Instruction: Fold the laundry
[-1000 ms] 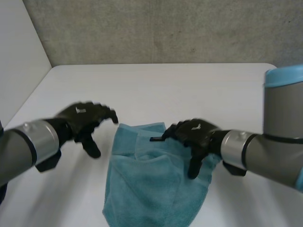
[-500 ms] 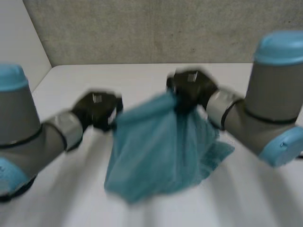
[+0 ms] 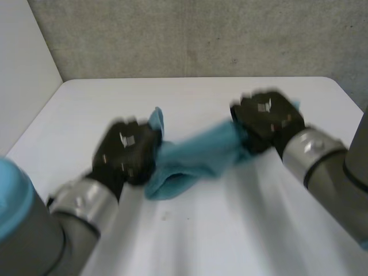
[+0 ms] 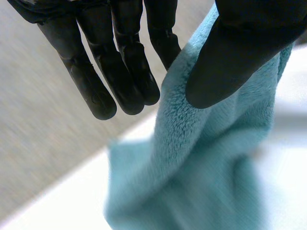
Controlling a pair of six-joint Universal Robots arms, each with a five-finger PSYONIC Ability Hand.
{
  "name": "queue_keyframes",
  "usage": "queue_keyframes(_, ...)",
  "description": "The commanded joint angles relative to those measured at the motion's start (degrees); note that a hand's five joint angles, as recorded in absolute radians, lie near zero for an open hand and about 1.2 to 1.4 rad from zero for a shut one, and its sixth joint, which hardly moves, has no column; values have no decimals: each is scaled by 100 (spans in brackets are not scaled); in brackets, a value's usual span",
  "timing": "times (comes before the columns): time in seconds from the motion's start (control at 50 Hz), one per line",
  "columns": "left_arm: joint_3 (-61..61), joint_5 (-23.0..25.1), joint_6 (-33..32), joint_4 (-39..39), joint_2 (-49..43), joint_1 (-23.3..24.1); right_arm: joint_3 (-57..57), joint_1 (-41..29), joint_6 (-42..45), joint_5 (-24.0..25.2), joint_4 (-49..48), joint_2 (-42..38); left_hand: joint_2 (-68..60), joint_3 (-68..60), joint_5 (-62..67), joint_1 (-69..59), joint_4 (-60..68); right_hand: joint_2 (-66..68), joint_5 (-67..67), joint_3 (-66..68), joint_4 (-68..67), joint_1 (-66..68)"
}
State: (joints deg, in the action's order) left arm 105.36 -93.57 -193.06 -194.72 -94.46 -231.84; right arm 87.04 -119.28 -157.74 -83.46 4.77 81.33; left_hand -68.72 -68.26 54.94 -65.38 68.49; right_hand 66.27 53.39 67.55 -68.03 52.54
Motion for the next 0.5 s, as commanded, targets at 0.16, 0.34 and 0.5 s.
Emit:
queue_keyframes(0.16, 196, 50, 1245, 663, -467, 641, 1869, 493, 771, 41, -713, 6, 479, 433, -100, 144, -455, 1373, 1661, 1245, -1197, 2746)
queue_keyframes(0.34, -744, 164, 745, 541, -678, -852, 2590, 563, 1148, 549, -1873, -47, 3747, 3701, -3369, 3413, -3724, 1373, 1661, 1245, -1197, 2746)
queue_keyframes(0.5, -1790, 1595, -433, 488, -1618, -1214, 2661, 810, 1369, 647, -1936, -56, 3782, 3736, -3403, 3447, -3758, 1373, 1661, 1245, -1197, 2746)
